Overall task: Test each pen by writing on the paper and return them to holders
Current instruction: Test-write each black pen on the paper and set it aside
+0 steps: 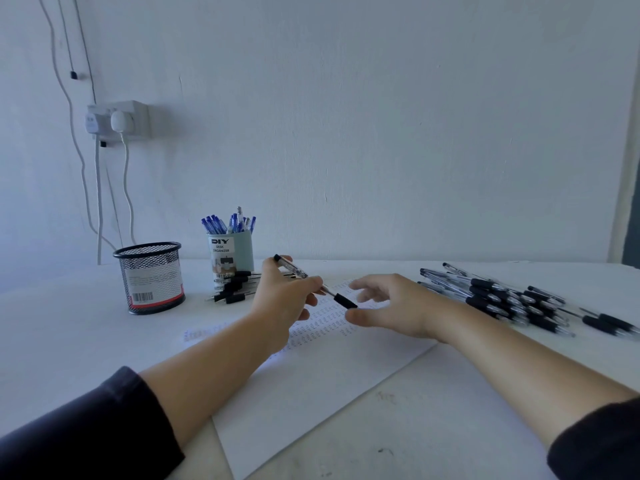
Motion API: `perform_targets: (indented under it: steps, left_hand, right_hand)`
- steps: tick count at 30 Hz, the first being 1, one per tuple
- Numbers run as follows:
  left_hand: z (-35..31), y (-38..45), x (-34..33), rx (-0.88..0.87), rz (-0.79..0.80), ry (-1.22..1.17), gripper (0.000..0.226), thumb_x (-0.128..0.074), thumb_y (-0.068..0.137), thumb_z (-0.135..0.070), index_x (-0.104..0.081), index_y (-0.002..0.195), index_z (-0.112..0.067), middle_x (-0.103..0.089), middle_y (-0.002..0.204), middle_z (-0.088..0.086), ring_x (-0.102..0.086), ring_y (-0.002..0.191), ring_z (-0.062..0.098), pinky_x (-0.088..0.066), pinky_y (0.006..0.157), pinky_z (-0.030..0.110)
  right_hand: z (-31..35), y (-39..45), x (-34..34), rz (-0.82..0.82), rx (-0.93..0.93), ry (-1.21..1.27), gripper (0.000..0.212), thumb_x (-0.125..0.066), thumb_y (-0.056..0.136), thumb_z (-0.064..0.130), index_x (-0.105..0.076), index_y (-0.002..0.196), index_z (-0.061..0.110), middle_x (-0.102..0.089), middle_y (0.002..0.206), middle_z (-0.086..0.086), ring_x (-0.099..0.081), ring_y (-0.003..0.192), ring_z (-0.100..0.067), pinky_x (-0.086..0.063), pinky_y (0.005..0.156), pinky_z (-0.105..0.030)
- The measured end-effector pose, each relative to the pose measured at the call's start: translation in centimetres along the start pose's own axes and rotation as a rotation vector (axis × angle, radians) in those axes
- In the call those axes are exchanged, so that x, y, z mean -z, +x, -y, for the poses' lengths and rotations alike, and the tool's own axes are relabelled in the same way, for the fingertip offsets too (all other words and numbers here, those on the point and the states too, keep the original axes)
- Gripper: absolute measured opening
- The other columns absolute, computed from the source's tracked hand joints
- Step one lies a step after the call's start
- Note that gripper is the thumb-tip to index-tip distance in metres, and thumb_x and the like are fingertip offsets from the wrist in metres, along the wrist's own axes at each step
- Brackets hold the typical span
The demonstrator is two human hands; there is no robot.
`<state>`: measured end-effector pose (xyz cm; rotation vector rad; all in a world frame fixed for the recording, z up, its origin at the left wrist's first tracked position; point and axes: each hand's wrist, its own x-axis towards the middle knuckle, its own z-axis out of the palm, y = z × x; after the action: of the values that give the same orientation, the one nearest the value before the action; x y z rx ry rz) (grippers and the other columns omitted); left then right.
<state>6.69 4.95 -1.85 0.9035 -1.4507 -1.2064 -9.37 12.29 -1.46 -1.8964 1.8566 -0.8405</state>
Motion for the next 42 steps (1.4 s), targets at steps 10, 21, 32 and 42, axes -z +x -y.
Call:
perform_targets:
  steps: [10, 21, 32, 42]
  left_hand:
    - [0.2, 0.4, 0.0, 0.055, 0.096, 0.081, 0.034, -0.061, 0.092, -0.016, -0.04, 0.119, -0.018, -0.066, 0.087, 0.012, -0.054, 0.064, 0.019, -0.04, 0.048, 0.027]
    - [0.1, 1.6, 1.5, 0.13, 0.34, 0.353, 0.011, -0.053, 0.094, -0.005, -0.06, 0.086, -0.006, -0.063, 0.067, 0.01, -0.051, 0.051, 0.014, -0.043, 0.044, 0.019]
    - [0.0, 1.9, 2.2, 0.146, 0.386, 0.348, 0.013, -0.052, 0.095, -0.005, -0.061, 0.086, -0.005, -0.063, 0.065, 0.01, -0.051, 0.049, 0.013, -0.042, 0.042, 0.018]
    - [0.2, 2.0, 2.2, 0.135, 0.383, 0.346, 0.014, -0.052, 0.095, -0.005, -0.062, 0.086, -0.005, -0.063, 0.063, 0.009, -0.051, 0.048, 0.012, -0.042, 0.042, 0.018]
  right_hand:
    - [-0.8, 0.7, 1.4, -0.398, -0.14, -0.328, 0.016, -0.059, 0.089, 0.023, -0.07, 0.1, 0.029, -0.065, 0.097, 0.007, -0.054, 0.107, -0.021, -0.037, 0.093, -0.036]
    - [-2.9, -0.9, 4.7, -0.42, -0.634, -0.59, 0.01, -0.046, 0.082, 0.006, -0.041, 0.08, 0.015, -0.043, 0.078, -0.002, -0.046, 0.099, -0.027, -0.029, 0.094, -0.037]
    - [-4.3, -0.5, 3.4, -0.145, -0.394, -0.823, 0.048, -0.033, 0.096, 0.022, -0.041, 0.134, 0.05, -0.022, 0.153, 0.002, -0.011, 0.141, -0.027, -0.009, 0.109, -0.055]
    - [-6.3, -0.7, 4.1, -0.161, -0.687, -0.788, 0.051, -0.019, 0.098, 0.03, -0.016, 0.147, 0.046, 0.0, 0.159, 0.004, -0.009, 0.143, -0.028, -0.015, 0.106, -0.064]
